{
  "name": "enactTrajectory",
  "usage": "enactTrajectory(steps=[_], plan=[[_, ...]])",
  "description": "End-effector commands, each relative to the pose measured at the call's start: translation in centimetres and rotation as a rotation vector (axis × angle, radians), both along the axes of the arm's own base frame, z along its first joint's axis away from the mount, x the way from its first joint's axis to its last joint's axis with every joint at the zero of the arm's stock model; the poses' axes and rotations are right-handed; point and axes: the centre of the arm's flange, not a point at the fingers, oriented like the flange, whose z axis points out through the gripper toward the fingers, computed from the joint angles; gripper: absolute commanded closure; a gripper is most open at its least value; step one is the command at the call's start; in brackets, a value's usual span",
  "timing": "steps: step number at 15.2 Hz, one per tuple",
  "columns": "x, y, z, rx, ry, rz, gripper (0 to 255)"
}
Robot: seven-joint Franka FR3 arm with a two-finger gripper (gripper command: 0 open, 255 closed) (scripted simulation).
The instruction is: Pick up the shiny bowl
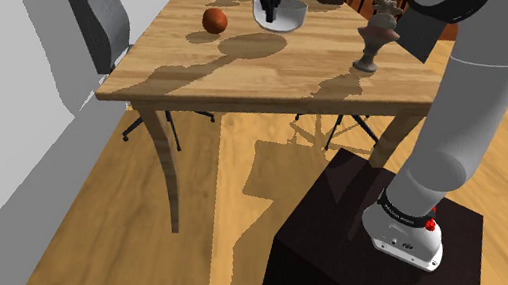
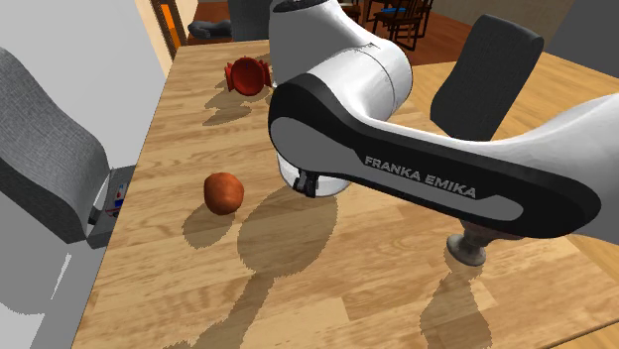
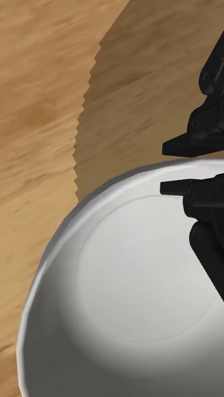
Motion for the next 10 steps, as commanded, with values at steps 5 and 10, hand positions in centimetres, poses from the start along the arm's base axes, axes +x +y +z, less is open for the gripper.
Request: enactTrajectory(steps=[5,10], plan=[[0.1,-0.1,3.3,0.0,-0.001,0.0,255],[0.1,-0.1,4.9,0.0,-0.001,0.0,255]])
